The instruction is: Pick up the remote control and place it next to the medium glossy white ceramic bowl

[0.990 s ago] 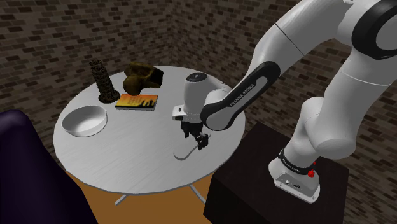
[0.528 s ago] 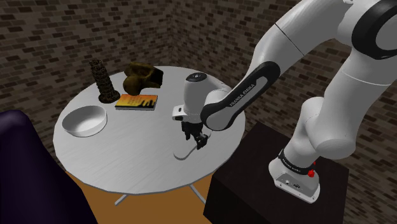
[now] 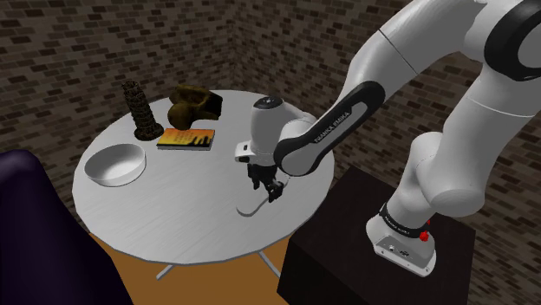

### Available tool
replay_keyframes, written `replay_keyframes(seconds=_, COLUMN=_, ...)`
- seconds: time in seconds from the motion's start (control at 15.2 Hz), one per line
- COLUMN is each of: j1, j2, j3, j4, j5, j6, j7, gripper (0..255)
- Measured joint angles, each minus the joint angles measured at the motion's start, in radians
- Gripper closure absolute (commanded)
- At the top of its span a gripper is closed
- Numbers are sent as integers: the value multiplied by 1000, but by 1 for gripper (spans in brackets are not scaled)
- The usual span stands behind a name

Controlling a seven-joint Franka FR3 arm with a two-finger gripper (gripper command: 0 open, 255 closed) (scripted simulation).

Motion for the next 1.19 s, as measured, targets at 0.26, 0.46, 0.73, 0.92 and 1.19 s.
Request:
replay_keyframes(seconds=0.26, j1=-1, j2=-45, j3=-2, j4=10, j5=4, j6=-55, j7=-6, gripper=255)
replay_keyframes(seconds=0.46, j1=0, j2=-77, j3=-1, j4=20, j5=7, j6=-97, j7=-5, gripper=255)
replay_keyframes(seconds=0.73, j1=1, j2=-122, j3=-1, j4=39, j5=11, j6=-160, j7=-5, gripper=255)
replay_keyframes(seconds=0.92, j1=0, j2=-147, j3=-4, j4=59, j5=12, j6=-205, j7=-8, gripper=255)
replay_keyframes(seconds=1.19, j1=0, j2=-183, j3=-5, j4=82, j5=13, j6=-264, j7=-9, gripper=255)
